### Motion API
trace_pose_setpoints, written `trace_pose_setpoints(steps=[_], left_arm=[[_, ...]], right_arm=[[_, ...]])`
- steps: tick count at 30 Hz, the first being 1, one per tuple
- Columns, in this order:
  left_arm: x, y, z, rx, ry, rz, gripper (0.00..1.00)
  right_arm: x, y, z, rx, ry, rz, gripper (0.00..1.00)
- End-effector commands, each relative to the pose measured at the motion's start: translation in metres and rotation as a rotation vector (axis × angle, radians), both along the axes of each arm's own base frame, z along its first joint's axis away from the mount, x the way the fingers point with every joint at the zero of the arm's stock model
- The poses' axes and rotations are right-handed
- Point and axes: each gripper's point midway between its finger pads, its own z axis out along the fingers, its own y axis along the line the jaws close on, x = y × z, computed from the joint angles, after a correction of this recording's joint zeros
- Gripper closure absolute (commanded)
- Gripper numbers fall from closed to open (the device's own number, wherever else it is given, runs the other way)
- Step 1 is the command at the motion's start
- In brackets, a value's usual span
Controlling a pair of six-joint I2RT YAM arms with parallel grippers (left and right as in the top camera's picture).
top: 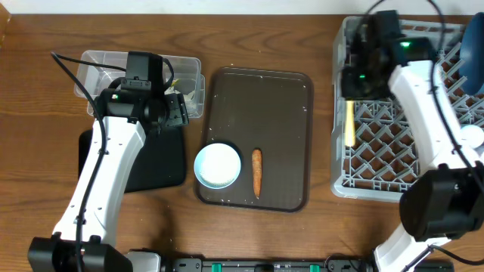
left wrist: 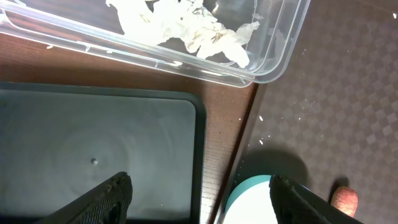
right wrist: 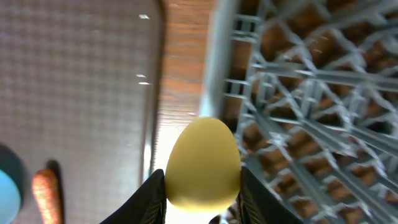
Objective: Sort waste into correct bins and load items into the dishwasher rack
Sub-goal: 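Carry the yellow spoon with the right gripper into the rack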
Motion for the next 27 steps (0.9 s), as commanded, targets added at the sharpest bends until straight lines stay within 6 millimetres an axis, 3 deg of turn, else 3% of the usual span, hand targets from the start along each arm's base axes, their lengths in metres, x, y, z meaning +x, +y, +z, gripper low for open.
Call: trace_pose_setpoints(steps=[1, 4, 9, 15, 21, 27], left_arm=[[-0.001, 0.004, -0.001, 0.01, 0.003, 0.011, 0.27], [0.0, 0.004, -0.001, 0.01, 0.0, 0.011, 0.27], [0.0, 0.004, -0.001, 0.01, -0.001, 0.011, 0.27], [0.0, 0.004, -0.001, 0.01, -0.001, 0.011, 0.27], [0.0, 0.004, -0.001, 0.01, -0.001, 0.011, 0.27], [0.0, 0.004, -0.001, 0.01, -0.001, 0.011, 0.27]], right_arm=[[-0.002, -0.017, 0.014, 0.015, -0.021, 0.023, 0.68], [-0.009, -0.027, 0.007, 0.014, 0.014, 0.003, 0.68], [-0.021, -0.029, -0.014, 0.014, 0.068, 0.0, 0.68], [-0.032, -0.014, -0.042, 0.053, 0.112, 0.029, 0.65], [-0.032, -0.012, -0.045, 0.052, 0.112, 0.032, 0.5], [-0.027, -0.012, -0.036, 0.053, 0.091, 0.032, 0.49]])
